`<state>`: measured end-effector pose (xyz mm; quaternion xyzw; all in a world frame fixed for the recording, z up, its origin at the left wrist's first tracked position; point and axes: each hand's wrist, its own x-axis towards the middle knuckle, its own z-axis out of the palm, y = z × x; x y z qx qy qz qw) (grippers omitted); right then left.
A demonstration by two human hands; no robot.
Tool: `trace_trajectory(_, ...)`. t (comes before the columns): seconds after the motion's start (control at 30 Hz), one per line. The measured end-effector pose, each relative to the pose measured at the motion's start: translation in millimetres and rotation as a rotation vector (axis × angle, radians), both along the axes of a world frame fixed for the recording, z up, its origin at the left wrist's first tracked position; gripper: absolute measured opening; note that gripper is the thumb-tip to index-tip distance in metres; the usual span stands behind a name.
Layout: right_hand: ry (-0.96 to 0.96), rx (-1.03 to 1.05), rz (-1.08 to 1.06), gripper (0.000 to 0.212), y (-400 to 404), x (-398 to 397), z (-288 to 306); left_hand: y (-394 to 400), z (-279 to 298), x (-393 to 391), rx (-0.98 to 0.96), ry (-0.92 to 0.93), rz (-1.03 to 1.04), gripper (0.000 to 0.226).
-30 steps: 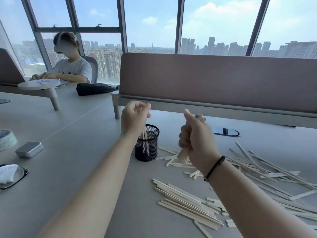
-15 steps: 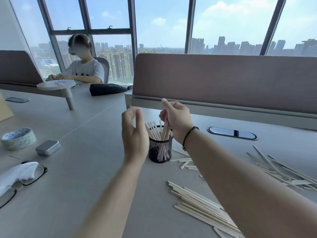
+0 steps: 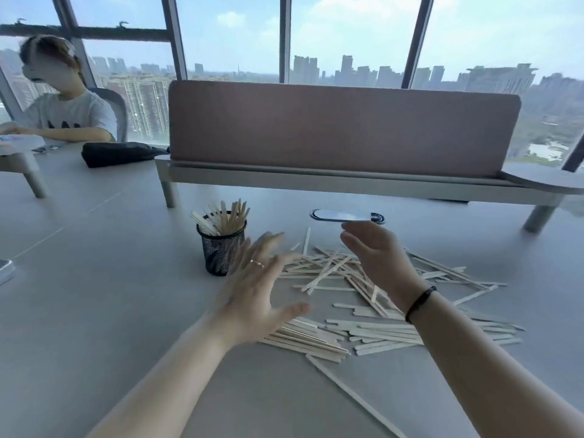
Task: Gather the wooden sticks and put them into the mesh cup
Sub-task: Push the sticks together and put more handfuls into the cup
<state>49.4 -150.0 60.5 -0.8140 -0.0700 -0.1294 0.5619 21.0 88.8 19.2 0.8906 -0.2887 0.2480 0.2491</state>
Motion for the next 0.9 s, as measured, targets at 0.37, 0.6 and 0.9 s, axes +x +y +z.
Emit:
trace_trajectory(0.37, 0.025, -0.74, -0.132, 0.067, -100.0, -67.6, -44.7, -43.1, -7.3, -24.2, 0.469, 0.507, -0.075, 0.122)
trace_trajectory(0.6, 0.142, -0.792, -0.105, 0.08, -100.2, -61.1, -54.5, -58.6, -15.8, -18.0, 0.263, 0.457, 0.03, 0.094)
trace_trajectory(0.9, 0.064, -0.554, 0.017, 0.073, -78.6, -63.9, -56.1, -76.2, -28.3, -1.4, 0.067, 0.326, 0.059, 0.06)
